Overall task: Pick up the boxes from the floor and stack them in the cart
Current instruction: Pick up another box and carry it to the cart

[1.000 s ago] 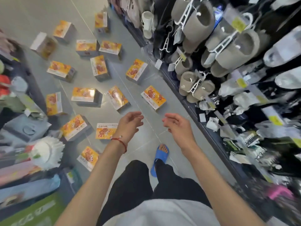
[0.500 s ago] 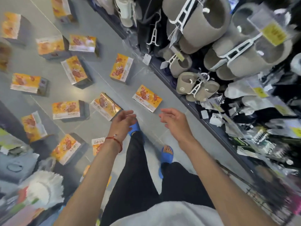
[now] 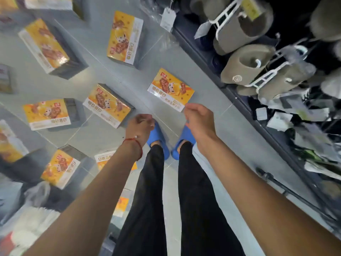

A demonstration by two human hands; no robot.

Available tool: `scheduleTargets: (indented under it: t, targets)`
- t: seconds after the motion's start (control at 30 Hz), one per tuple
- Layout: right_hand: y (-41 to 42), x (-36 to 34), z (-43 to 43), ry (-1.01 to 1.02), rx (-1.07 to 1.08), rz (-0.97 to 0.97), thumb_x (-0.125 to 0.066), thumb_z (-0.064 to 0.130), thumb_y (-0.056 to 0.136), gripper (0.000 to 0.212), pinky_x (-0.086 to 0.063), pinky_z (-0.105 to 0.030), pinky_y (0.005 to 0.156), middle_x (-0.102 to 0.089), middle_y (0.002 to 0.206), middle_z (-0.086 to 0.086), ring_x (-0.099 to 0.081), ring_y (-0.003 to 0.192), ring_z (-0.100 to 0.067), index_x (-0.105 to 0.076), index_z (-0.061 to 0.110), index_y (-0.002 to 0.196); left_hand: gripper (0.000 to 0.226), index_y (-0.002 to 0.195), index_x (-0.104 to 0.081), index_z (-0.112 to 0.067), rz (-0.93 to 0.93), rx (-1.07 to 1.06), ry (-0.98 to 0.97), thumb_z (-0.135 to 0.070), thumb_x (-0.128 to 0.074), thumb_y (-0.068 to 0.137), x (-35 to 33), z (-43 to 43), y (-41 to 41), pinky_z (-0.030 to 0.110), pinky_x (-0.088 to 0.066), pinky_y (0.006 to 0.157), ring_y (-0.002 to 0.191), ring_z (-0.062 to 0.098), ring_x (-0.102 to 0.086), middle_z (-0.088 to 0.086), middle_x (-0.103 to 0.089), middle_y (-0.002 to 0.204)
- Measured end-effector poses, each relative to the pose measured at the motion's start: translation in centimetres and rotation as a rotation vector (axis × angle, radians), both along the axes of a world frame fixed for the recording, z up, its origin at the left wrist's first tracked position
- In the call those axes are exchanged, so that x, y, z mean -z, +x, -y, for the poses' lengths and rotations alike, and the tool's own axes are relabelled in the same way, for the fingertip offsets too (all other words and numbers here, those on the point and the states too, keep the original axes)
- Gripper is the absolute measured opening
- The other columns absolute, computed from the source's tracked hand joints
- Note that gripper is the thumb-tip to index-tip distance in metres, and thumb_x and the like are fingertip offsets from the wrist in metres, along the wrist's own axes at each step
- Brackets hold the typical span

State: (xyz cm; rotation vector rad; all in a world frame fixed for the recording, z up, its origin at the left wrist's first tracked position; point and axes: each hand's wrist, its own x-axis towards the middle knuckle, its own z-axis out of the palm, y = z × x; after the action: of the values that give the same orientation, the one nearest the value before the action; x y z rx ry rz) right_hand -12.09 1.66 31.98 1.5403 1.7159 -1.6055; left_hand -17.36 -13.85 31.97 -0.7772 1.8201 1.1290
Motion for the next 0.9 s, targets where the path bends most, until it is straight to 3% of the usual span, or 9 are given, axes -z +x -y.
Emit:
scheduleTargets:
  t: [0.1,0.23,0.33,0.4,0.43,0.5,0.57,0.7,0.9]
  targets:
    - [-0.3,6.0,-0.4,-0.015,0.060,0.091,-0.056,0.014,0.095,0.028,-0.057,-0.038,0.099,-0.070,0.120,-0.002,-0.066,0.107,-0.020,-0.071,0.020,0.118,0.008,0.061,-0.056,-0.020,0.004,0.073,-0.045,-0.022,-0.057,0.069,6.1,0.0,0.3,0.032,-0.036,0.076,0.080,0.020,-0.048,0.010,-0.054,0.083]
    - [-0.8,14.4,-0.6,-0.005,0.130,0.189,-0.059,0.014,0.095,0.026,-0.057,-0.039,0.087,-0.064,0.086,0.000,-0.059,0.081,-0.022,-0.071,0.009,0.118,0.012,0.062,-0.057,-0.019,0.059,0.135,-0.111,-0.029,-0.051,0.064,14.5,0.2,0.6,0.039,-0.049,0.081,0.081,0.027,-0.054,0.009,-0.061,0.080]
    - [-1.7,19.9,-1.0,0.024,0.119,0.239,-0.059,0.017,0.095,0.016,-0.057,-0.050,0.081,-0.056,0.073,0.000,-0.054,0.079,-0.027,-0.069,0.005,0.096,0.019,0.056,-0.052,-0.019,0.040,0.207,-0.162,-0.030,-0.052,0.072,19.0,-0.3,-0.4,0.035,-0.047,0.077,0.078,0.029,-0.055,0.010,-0.059,0.072]
    - [-2.4,23.8,-0.9,0.043,0.118,0.254,-0.060,0.027,0.092,0.019,-0.048,-0.041,0.065,-0.062,0.084,-0.005,-0.054,0.079,-0.029,-0.065,0.009,0.093,0.023,0.065,-0.056,-0.017,0.020,0.220,-0.201,-0.033,-0.058,0.081,23.0,-0.2,-1.8,0.034,-0.046,0.080,0.081,0.029,-0.055,0.014,-0.060,0.084]
    - [-2.7,25.9,-0.9,0.060,0.128,0.257,-0.061,0.035,0.090,0.030,-0.044,-0.034,0.063,-0.066,0.096,-0.008,-0.057,0.083,-0.030,-0.066,0.008,0.103,0.023,0.079,-0.064,-0.014,0.001,0.213,-0.204,-0.037,-0.060,0.084,25.0,-0.3,-2.6,0.037,-0.047,0.089,0.089,0.032,-0.059,0.018,-0.063,0.095]
    - [-3.4,29.9,-1.4,0.132,0.143,0.284,-0.062,0.047,0.084,0.053,-0.045,-0.037,0.075,-0.064,0.123,-0.010,-0.060,0.106,-0.033,-0.064,0.010,0.122,0.051,0.122,-0.063,-0.008,-0.040,0.181,-0.228,-0.044,-0.063,0.086,28.9,-0.7,-4.2,0.038,-0.043,0.105,0.117,0.035,-0.059,0.021,-0.063,0.125]
    - [-4.0,33.4,-2.2,0.171,0.169,0.297,-0.061,0.051,0.089,0.059,-0.044,-0.044,0.097,-0.055,0.138,-0.009,-0.049,0.127,-0.033,-0.058,0.013,0.134,0.061,0.141,-0.051,-0.007,-0.094,0.195,-0.248,-0.043,-0.062,0.092,32.3,-1.2,-6.0,0.032,-0.035,0.108,0.134,0.030,-0.048,0.014,-0.053,0.144]
    - [-5.4,39.5,-3.3,0.100,0.340,0.305,-0.062,0.069,0.085,0.079,-0.038,-0.053,0.112,-0.052,0.144,-0.010,-0.048,0.134,-0.035,-0.049,0.019,0.144,0.067,0.145,-0.045,-0.010,-0.228,0.201,-0.248,-0.047,-0.062,0.092,38.2,-2.7,-9.1,0.032,-0.034,0.108,0.135,0.028,-0.046,0.010,-0.048,0.147]
    - [-6.1,43.9,-3.9,-0.032,0.520,0.201,-0.075,0.064,0.081,0.060,-0.057,-0.048,0.095,-0.072,0.113,-0.007,-0.071,0.101,-0.031,-0.061,0.024,0.123,0.058,0.133,-0.055,-0.025,-0.268,0.388,-0.199,-0.056,-0.064,0.084,43.2,-4.5,-12.0,0.038,-0.049,0.096,0.107,0.025,-0.064,-0.002,-0.068,0.118]
